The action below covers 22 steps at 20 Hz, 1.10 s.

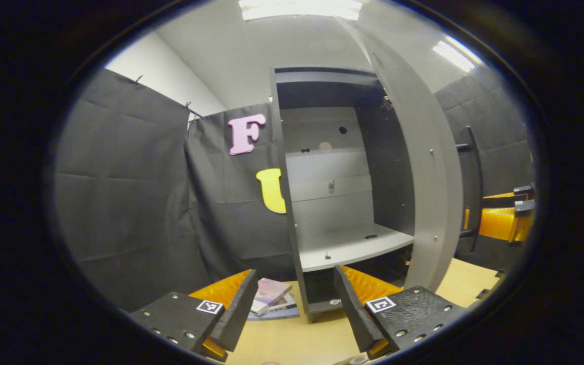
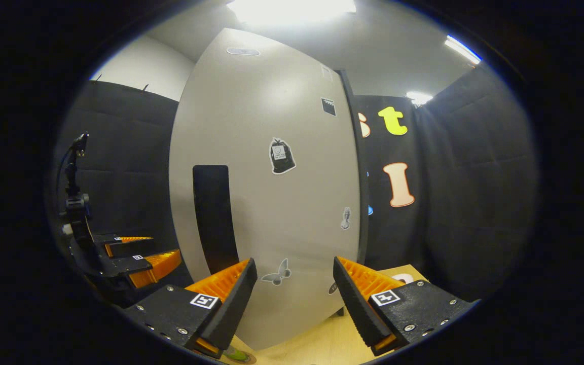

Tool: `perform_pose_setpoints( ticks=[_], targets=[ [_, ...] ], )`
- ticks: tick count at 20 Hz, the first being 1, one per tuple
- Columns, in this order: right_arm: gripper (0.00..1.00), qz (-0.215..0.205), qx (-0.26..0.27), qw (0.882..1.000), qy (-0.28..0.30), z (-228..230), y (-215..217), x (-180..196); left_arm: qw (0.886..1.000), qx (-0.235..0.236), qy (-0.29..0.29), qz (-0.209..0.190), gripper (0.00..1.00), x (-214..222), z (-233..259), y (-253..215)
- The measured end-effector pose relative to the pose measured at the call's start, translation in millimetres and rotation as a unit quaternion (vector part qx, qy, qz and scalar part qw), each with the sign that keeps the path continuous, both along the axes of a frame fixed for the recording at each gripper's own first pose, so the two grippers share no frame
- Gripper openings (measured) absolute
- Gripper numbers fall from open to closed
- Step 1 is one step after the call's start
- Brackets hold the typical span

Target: Open the cabinet door with the right hand, grasp the bottle in the cabinet with the left hand and place it on the coaster, then close the cabinet door with the right hand.

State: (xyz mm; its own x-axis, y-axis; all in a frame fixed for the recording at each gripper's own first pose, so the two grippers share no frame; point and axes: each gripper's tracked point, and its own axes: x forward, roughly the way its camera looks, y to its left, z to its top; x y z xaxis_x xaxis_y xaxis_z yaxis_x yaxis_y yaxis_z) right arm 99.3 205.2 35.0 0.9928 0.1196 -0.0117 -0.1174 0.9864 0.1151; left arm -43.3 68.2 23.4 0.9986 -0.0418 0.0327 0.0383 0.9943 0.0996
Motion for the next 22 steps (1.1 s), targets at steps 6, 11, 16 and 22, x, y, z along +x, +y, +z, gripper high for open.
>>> perform_pose_setpoints(
  ticks=[6,11,16,22],
  targets=[
    [0.93,0.004,0.006,1.0,-0.001,11.9,-16.4,23.7,0.999,-0.011,0.011,0.029,0.9,2.8,2.5,-0.3],
    [0.93,-0.01,0.011,1.0,0.007,10.2,-33.0,30.2,0.999,-0.033,0.018,0.033,0.87,10.7,2.1,-9.5],
    [0.93,-0.013,0.008,1.0,0.024,0.0,-43.7,42.9,0.999,-0.019,0.013,0.024,0.86,16.4,6.4,-27.1],
    [0.93,-0.018,0.007,0.999,0.032,-7.0,-49.0,51.4,1.0,-0.019,0.018,0.017,0.87,25.0,3.0,-33.4]
  ],
)
